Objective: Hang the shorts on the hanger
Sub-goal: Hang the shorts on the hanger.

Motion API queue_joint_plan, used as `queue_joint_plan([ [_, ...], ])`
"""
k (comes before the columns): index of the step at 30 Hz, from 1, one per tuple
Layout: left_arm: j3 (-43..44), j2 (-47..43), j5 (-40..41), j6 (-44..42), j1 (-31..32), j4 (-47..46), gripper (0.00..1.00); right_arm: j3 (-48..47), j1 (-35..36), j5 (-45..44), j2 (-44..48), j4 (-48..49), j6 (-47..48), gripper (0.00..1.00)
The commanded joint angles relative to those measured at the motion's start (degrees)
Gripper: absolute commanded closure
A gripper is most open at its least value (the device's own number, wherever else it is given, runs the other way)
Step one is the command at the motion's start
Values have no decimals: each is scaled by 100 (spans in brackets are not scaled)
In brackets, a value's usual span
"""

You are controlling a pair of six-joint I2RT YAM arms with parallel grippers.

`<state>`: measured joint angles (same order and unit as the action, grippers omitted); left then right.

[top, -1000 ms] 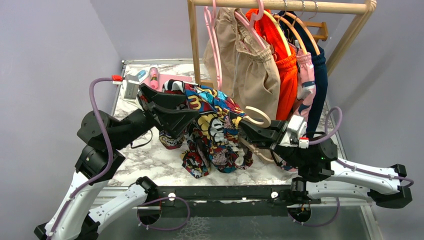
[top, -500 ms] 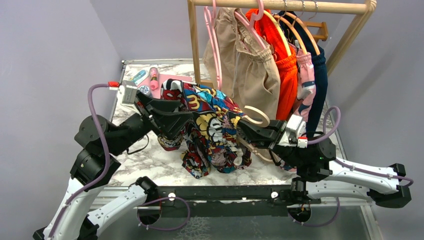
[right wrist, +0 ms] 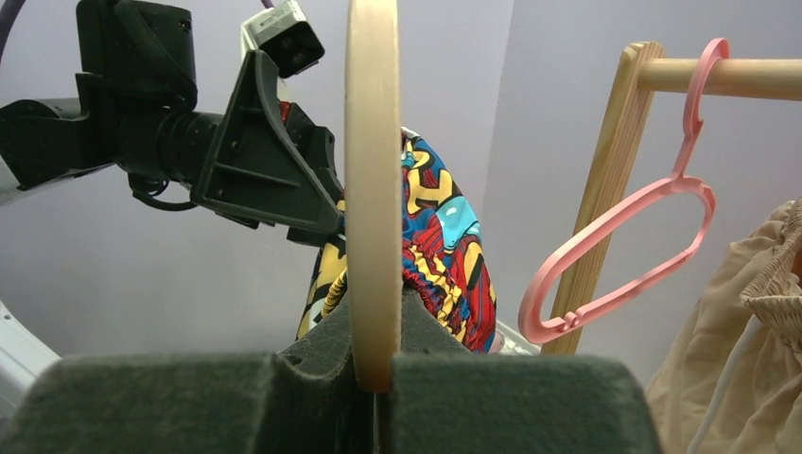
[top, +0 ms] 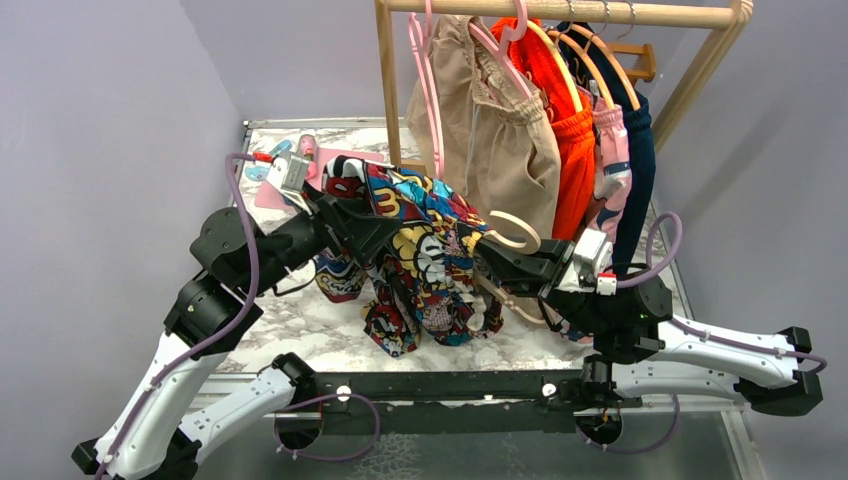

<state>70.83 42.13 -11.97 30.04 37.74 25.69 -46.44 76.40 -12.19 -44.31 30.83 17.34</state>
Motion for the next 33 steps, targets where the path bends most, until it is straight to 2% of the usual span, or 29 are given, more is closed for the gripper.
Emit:
queue_joint_plan([
  [1, -146, -1, -45, 170, 14, -356, 26, -48, -11, -12, 25, 538, -92, 99],
  [2, -183, 5, -84, 181, 19, -395, 33, -49, -11, -8, 7, 545, -91, 99],
  [5, -269, -17, -145, 249, 14, -478, 76, -31, -6, -18, -22, 563, -99, 99],
  [8, -285, -83, -238, 261, 14, -583, 98, -18, -11, -50, -54, 593, -91, 99],
  [20, -549, -224, -1376, 690, 11, -1032, 100, 52, -10, -302, -246, 1320, -31, 99],
  [33, -1017, -564, -1882, 733, 12, -1067, 100, -147, -11, -370, -759, 1745, 26, 99],
])
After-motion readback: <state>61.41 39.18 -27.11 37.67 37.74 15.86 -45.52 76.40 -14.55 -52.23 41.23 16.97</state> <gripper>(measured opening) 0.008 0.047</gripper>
